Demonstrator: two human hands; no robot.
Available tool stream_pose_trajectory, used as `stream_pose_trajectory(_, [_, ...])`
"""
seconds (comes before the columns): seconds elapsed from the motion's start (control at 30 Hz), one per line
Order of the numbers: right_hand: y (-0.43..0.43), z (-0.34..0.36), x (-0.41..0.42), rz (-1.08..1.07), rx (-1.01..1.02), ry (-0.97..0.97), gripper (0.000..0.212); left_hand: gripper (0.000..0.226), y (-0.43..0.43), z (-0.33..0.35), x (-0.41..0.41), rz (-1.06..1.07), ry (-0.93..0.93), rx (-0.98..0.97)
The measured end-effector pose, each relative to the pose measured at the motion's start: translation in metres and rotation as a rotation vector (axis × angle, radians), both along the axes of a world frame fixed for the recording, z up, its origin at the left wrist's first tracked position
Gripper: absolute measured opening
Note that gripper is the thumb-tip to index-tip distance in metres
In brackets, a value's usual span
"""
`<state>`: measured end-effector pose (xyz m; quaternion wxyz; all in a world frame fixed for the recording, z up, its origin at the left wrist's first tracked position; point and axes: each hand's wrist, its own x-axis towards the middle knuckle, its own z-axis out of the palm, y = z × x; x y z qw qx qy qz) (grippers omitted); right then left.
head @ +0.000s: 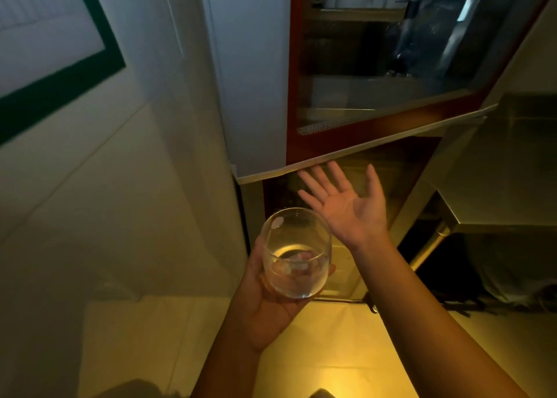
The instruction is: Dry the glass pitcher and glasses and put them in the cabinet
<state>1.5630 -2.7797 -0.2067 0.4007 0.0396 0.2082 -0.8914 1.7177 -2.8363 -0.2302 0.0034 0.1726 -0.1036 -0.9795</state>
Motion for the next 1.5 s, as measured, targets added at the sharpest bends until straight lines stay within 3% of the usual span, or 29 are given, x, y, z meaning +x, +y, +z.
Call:
stream_pose_trajectory(0.17, [0.001, 0.000, 0.019, 0.001, 0.006, -0.029, 0.064, 0.083, 0.005, -0.007, 0.020, -0.008, 0.001, -0.020])
stream_pose_trajectory(0.4, [-0.003, -0.005, 0.050, 0.107, -0.068, 0.006, 0.073, 0.086, 0.009, -0.012, 0.046, 0.007, -0.040, -0.090])
stream_pose_trajectory(0.7, [0.021, 0.001, 0.075, 0.024, -0.138, -0.032, 0.076, 0.096, 0.012, -0.018, 0.077, 0.021, -0.019, -0.018])
stream_pose_trajectory(0.8, [0.032, -0.002, 0.078, 0.018, -0.118, -0.018, 0.070, 0.103, 0.012, -0.018, 0.077, 0.037, -0.034, 0.019])
stream_pose_trajectory(0.97, [0.050, -0.013, 0.081, -0.022, -0.103, 0.021, 0.059, 0.096, 0.009, -0.013, 0.077, 0.017, -0.003, -0.007])
stream_pose_trajectory(1.07, [0.066, -0.016, 0.087, -0.037, -0.122, 0.052, 0.064, 0.103, 0.007, -0.015, 0.077, 0.032, 0.013, 0.036])
stream_pose_trajectory(1.23, [0.084, -0.029, 0.097, -0.050, -0.143, 0.050, 0.062, 0.091, 0.008, -0.010, 0.073, 0.005, 0.032, 0.013])
stream_pose_trajectory(1.37, [0.080, -0.029, 0.099, 0.031, -0.067, 0.059, 0.078, 0.088, 0.009, -0.007, 0.067, 0.024, 0.049, 0.042])
stream_pose_trajectory(1.5, [0.087, -0.024, 0.100, -0.059, -0.037, -0.056, 0.100, 0.084, 0.007, -0.009, 0.062, -0.018, 0.068, -0.026])
